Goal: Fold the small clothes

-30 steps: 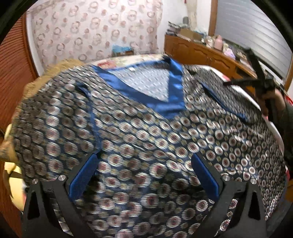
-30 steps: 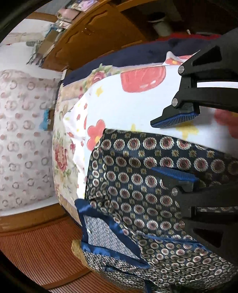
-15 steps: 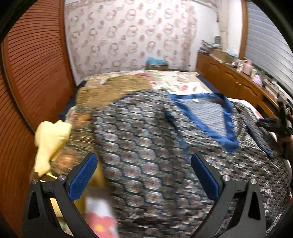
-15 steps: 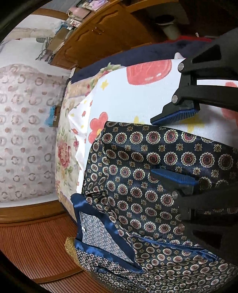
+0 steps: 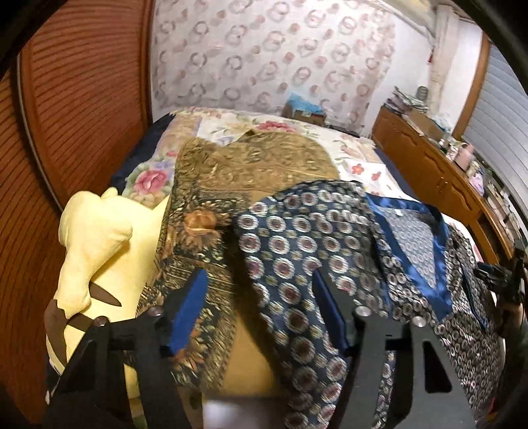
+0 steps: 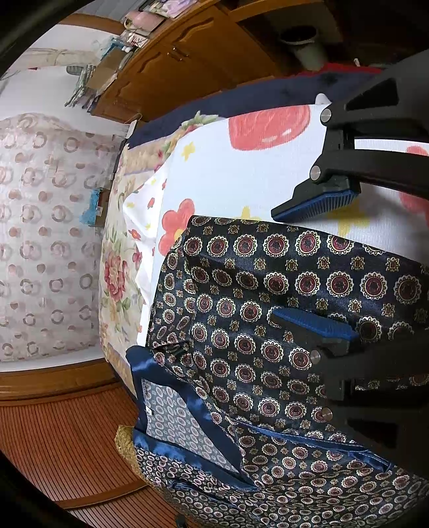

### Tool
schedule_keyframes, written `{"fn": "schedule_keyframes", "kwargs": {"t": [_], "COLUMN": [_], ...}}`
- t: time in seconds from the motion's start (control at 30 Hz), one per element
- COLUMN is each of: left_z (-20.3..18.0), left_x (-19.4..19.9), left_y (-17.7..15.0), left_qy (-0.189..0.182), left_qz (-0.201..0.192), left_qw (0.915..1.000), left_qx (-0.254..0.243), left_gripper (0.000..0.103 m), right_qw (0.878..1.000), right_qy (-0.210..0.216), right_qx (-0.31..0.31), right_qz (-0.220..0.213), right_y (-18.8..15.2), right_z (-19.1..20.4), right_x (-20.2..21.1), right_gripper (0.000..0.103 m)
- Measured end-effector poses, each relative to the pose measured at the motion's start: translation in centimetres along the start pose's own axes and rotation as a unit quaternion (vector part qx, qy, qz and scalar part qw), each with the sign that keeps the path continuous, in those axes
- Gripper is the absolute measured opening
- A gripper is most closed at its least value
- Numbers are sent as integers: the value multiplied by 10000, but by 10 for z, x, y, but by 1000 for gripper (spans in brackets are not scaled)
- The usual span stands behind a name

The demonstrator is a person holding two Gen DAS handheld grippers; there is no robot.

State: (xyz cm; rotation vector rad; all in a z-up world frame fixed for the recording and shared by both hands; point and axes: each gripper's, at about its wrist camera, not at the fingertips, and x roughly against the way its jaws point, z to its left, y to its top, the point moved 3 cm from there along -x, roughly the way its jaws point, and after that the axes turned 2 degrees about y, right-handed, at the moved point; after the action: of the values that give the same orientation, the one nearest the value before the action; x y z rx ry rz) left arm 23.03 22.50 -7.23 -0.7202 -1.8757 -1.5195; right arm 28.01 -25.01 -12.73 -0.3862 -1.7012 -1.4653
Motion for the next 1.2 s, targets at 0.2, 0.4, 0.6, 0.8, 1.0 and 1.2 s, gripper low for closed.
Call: {"fn": "schedule_keyframes", "kwargs": {"t": [0.2,0.4,0.6,0.8,1.0,1.2], "left_z": [8,1,-4,-9,-20,-34], "left_x": [-18,-31,-35,-20,5,14], "left_y": [7,7,11,20,31,40], "left_qy": [1,-229,-92,-187,-41,76], "left_qz": [140,407,477,193,-266,-491], "left_qw": [9997,9987,9987,9996,9996,9982], "left_qx": [212,179,131,73,-118,-350], "left_gripper": [54,54,9,2,1,1], "right_qw": [10000,10000,10000,10000,10000,9991], "right_qy": [-16,-34,-32,-61,-19,120], "right_qx": [20,37,39,42,6,-92], "right_qz": [2,7,3,6,44,387], "right_y": [0,0,0,0,2,22], "right_z": [1,1,1,1,-1,-12], "right_x": [0,0,0,0,0,-11], "right_gripper": [57,57,57,58,58,51]}}
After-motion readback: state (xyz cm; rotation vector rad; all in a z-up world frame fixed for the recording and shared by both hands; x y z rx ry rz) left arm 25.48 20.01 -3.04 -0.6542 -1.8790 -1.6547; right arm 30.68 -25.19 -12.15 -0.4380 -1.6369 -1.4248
